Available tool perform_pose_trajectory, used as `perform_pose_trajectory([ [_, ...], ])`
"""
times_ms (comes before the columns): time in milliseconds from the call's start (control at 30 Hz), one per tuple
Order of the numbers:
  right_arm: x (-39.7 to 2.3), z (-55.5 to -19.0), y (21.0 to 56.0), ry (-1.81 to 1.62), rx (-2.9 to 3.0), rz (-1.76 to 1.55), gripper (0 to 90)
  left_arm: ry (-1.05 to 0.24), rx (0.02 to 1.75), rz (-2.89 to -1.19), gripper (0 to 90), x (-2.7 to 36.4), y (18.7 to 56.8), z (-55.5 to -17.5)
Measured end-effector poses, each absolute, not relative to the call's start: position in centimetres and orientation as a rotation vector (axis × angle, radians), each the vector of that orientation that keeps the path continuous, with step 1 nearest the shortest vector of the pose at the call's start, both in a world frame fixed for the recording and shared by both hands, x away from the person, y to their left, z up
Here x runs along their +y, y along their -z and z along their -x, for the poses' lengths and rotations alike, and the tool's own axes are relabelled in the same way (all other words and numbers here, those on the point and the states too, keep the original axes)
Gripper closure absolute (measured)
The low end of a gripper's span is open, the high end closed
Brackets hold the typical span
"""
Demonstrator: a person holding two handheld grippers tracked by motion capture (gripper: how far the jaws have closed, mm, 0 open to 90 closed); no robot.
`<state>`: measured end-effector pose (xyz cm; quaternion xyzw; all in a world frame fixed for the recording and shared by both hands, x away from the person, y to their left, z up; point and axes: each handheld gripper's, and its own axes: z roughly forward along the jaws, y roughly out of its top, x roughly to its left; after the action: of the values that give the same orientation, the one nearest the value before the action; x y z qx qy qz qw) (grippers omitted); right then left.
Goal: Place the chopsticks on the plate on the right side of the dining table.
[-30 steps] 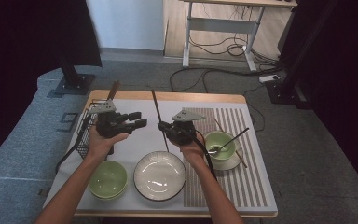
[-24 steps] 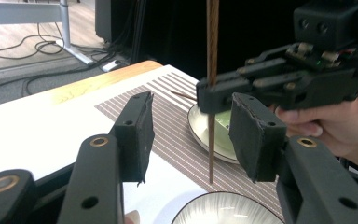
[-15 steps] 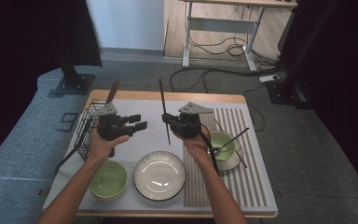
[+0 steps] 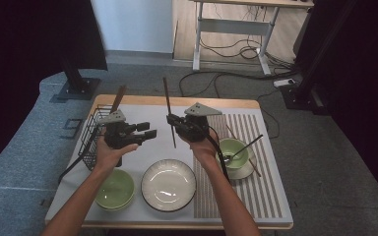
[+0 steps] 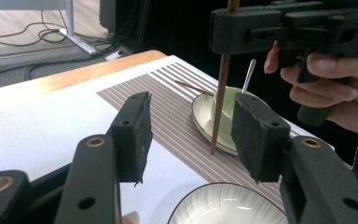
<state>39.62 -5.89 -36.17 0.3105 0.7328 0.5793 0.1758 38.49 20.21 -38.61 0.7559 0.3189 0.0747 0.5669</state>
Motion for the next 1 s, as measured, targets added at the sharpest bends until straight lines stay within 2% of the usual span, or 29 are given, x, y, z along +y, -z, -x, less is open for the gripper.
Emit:
perform_pose_trajectory([
  [333,-5.3,-39.6,36.0,-1.698,2.069,-0.889,84.5,-0.094,0.736,-1.792,49.0,19.3,39.3,-38.8],
  [800,-3.4,-39.3,35.5,-1.725,2.081,-0.858,84.5,-0.105,0.723,-1.827,50.0,19.3,39.4,-38.7],
  [1000,-2.9,-39.3,35.4,-1.752,2.077,-0.855,84.5,-0.102,0.724,-1.838,54.8,19.0,39.7,-38.8],
])
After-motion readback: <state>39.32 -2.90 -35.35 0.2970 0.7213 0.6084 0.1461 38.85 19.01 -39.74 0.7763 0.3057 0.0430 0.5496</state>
